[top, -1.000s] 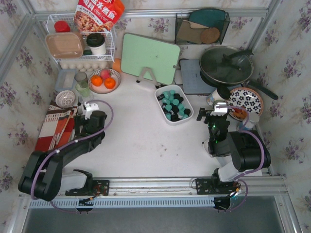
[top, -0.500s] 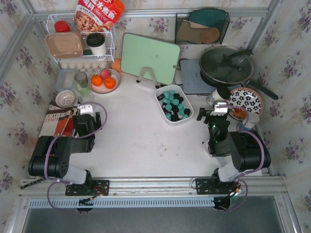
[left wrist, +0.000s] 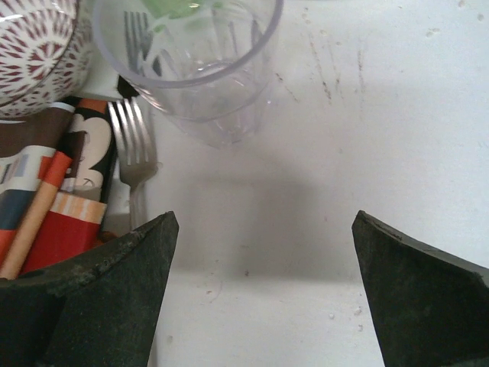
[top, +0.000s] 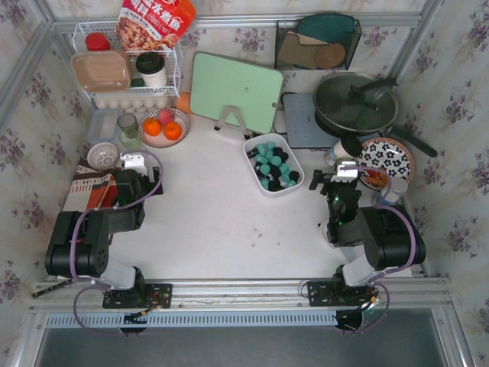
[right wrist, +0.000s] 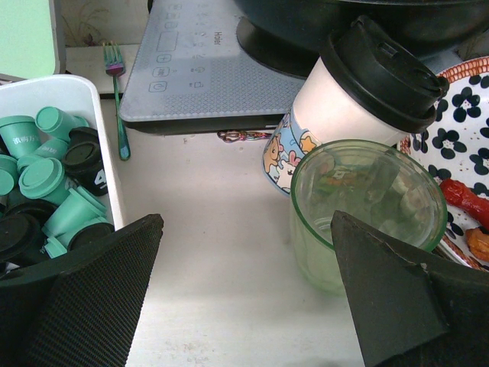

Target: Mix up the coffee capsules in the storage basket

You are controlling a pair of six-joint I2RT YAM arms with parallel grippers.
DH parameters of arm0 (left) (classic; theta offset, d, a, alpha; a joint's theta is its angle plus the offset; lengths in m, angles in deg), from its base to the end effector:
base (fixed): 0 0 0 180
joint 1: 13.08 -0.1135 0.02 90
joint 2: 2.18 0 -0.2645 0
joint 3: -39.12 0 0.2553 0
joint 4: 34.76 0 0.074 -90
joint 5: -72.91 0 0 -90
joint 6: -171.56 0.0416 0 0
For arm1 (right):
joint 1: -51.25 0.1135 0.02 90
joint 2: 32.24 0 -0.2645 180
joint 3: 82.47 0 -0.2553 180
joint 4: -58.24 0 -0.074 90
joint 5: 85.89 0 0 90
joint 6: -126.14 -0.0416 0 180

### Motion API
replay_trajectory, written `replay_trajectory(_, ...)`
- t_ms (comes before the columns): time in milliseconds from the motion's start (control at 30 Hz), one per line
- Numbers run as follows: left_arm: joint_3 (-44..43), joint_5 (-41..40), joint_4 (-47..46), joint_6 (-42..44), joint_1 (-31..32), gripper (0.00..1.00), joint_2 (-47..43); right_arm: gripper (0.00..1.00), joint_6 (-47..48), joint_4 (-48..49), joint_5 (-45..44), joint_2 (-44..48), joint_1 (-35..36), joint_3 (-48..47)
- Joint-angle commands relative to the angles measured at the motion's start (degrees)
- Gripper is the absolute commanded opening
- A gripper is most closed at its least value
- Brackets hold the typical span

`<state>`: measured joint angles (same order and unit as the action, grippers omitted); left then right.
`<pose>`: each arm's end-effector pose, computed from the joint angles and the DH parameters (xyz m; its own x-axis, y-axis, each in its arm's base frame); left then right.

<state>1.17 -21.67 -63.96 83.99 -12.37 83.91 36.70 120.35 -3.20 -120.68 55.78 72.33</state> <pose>0.2816 -0.0002 0.1498 -0.3269 0.0463 -0.9439 -0.0494 0.9966 0.0660 0.2426 0.0139 0.1477 -0.0201 -0.0113 -0.9997 0.0483 0.9988 -0.0123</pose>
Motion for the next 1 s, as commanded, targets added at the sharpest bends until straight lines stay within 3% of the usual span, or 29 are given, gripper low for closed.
replay_trajectory(0, -0.2, 3.3, 0.2, -0.9, -0.6, 0.99, 0.0, 1.00, 0.0, 0.5, -0.2, 0.1, 0.0, -0.2)
replay_trajectory(967, -0.2, 1.5, 0.1, -0.2, 0.6, 0.99, -0.1, 1.00, -0.1, 0.5, -0.1, 0.0, 0.0, -0.3)
